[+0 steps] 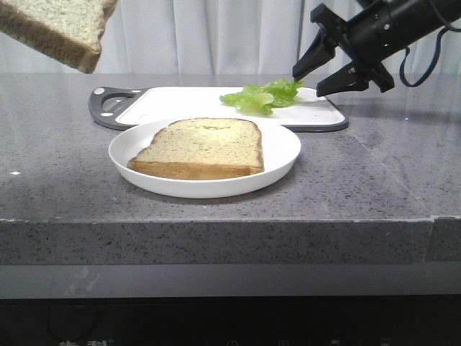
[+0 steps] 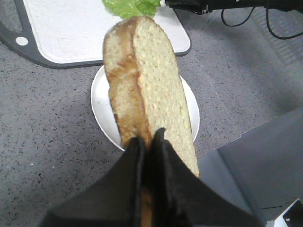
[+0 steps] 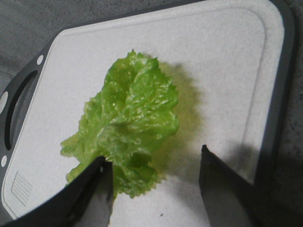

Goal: Left arm grabs bread, right arm adds lettuce
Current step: 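Reach the right gripper to the lettuce leaf on the cutting board and grasp it, then lift the lettuce with the right gripper and lower it onto the bottom slice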

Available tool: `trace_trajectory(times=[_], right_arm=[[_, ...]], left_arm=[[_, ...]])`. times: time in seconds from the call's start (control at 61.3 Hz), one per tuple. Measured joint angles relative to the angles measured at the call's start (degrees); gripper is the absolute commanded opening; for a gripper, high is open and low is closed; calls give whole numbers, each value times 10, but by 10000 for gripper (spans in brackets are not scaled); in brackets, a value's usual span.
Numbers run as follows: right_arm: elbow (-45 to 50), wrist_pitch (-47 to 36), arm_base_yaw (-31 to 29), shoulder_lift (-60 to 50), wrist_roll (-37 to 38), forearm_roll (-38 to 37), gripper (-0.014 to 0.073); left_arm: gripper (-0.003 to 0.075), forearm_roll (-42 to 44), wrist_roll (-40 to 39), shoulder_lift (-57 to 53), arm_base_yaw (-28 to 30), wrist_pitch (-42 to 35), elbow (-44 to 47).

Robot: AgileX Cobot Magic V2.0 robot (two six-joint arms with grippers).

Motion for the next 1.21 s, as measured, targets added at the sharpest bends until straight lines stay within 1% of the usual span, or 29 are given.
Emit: trace_trajectory(times=[0.196, 0.245, 0.31, 0.391, 0.489, 0.636, 0.848, 1.06, 1.125, 1.207], right_arm=[[-34, 0, 24, 31, -3, 15, 435], [-42, 1, 31, 38, -3, 18, 414], [-52, 4, 40, 44, -3, 19, 348], [-57, 6, 48, 49, -3, 20, 206], [-58, 7, 49, 50, -3, 21, 59], [-60, 8, 49, 50, -3, 22, -71], [-62, 29, 44, 23, -3, 22, -66], [-56, 110, 34, -82, -6, 22, -66], [-42, 133, 33, -114, -17, 22, -66], [-11, 181, 33, -153, -40, 28, -66]], left_arm=[[-20, 0, 0, 0, 0, 0, 0], [-20, 0, 0, 0, 0, 0, 0], [-20, 0, 0, 0, 0, 0, 0], [-20, 0, 0, 0, 0, 0, 0], [-20, 0, 0, 0, 0, 0, 0], [-20, 0, 0, 0, 0, 0, 0], [-20, 0, 0, 0, 0, 0, 0], [-20, 0, 0, 0, 0, 0, 0], [-20, 0, 0, 0, 0, 0, 0], [-20, 0, 0, 0, 0, 0, 0]])
